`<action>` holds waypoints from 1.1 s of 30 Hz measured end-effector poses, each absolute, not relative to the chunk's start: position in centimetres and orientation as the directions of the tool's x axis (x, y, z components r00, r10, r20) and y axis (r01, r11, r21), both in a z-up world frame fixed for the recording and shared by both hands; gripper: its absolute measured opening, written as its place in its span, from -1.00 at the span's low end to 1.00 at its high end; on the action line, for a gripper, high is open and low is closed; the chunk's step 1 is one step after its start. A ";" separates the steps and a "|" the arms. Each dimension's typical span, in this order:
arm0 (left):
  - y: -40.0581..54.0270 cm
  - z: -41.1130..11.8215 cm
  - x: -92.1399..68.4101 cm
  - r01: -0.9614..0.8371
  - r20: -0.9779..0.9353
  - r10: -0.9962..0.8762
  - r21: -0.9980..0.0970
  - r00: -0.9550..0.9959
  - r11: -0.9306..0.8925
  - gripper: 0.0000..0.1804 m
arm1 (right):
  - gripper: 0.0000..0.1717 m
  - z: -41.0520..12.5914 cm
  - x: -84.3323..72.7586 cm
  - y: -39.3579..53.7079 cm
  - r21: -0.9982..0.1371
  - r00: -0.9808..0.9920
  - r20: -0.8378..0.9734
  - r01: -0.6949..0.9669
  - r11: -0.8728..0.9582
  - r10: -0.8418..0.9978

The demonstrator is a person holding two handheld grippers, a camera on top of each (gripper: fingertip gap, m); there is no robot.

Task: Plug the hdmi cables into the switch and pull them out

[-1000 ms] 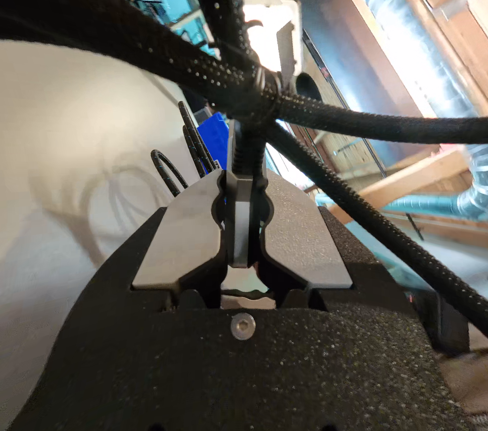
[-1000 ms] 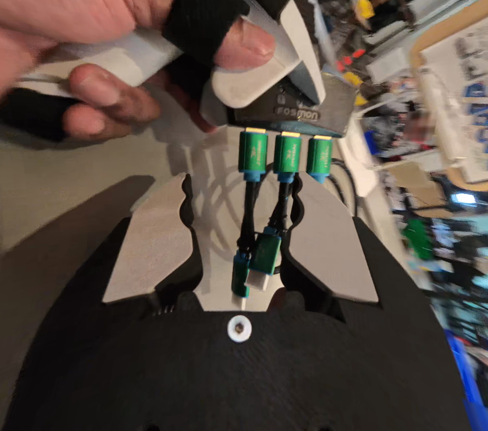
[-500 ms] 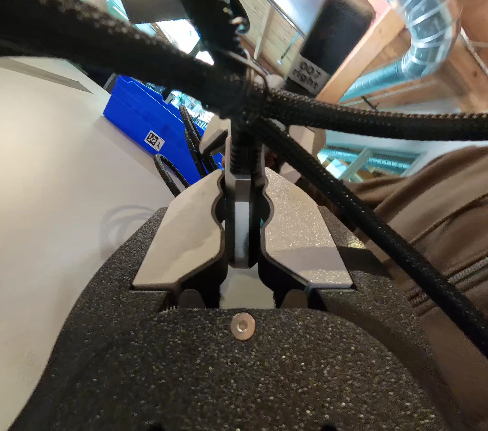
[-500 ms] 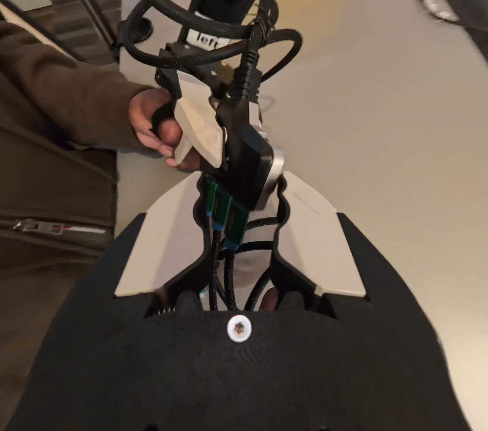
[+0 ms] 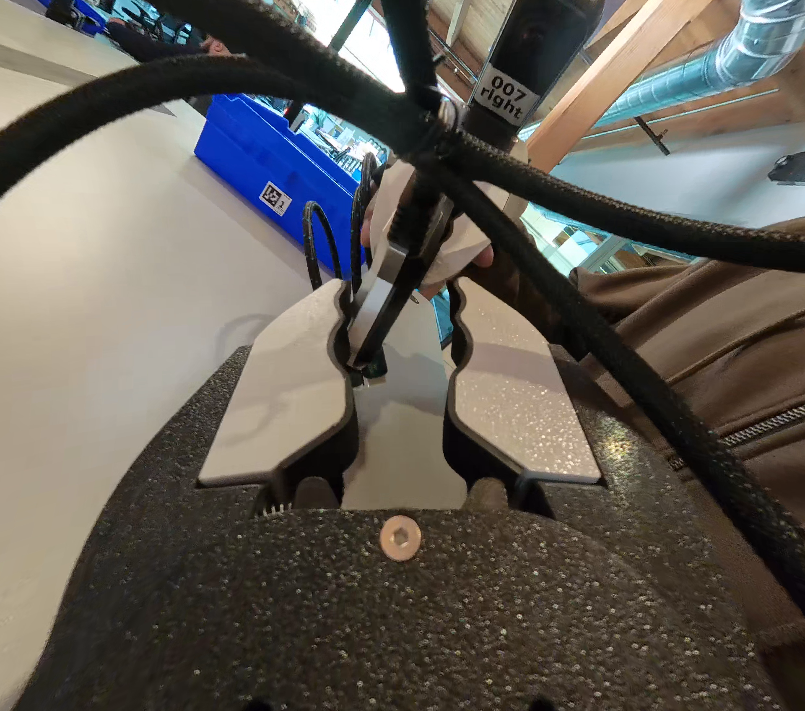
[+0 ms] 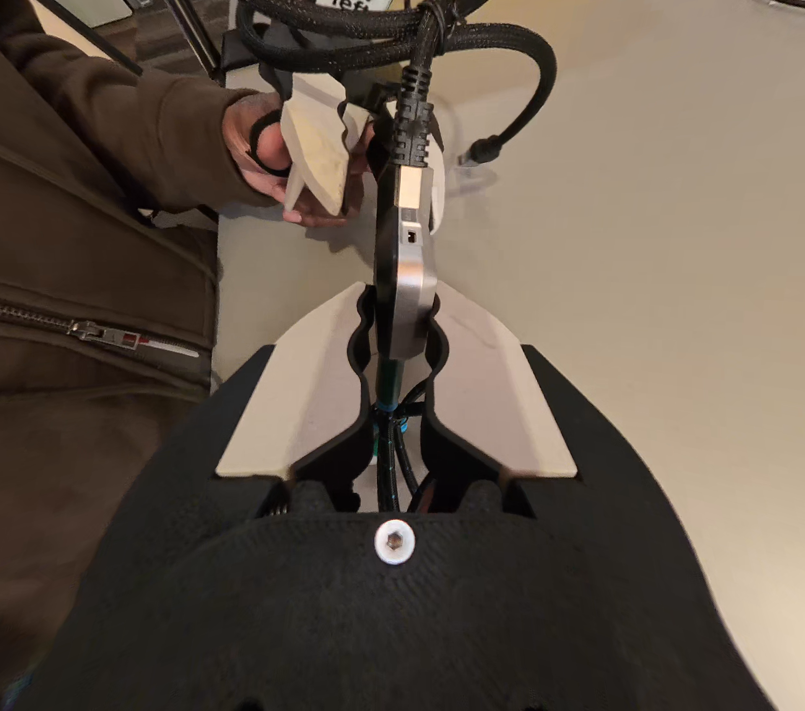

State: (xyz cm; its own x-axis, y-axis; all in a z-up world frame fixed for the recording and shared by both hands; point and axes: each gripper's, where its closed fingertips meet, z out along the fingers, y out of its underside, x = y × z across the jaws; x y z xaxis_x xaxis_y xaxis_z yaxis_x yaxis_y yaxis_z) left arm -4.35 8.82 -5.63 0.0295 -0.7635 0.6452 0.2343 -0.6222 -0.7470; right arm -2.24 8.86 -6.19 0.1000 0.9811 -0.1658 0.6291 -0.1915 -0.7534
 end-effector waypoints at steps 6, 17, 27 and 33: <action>7.7 -4.6 -3.0 0.224 0.634 -0.773 -0.750 -0.029 -0.623 -0.46 | -0.75 -4.9 -0.6 8.3 -0.749 0.061 -0.117 0.649 -0.129 0.991; 8.3 -5.5 -2.6 0.355 0.762 -0.636 -0.565 -0.123 -0.745 -0.27 | -0.76 0.0 3.8 10.5 -0.830 0.165 -0.075 0.536 -0.153 0.984; 6.3 -7.2 -2.9 0.289 0.767 -0.624 -0.569 -0.152 -0.770 -0.30 | -0.77 8.2 18.8 14.4 -0.793 0.382 0.113 0.590 -0.148 0.917; 6.5 -7.0 -3.2 0.304 0.771 -0.615 -0.554 -0.165 -0.775 -0.31 | -0.76 10.1 29.6 17.5 -0.658 0.474 0.187 0.711 -0.249 0.860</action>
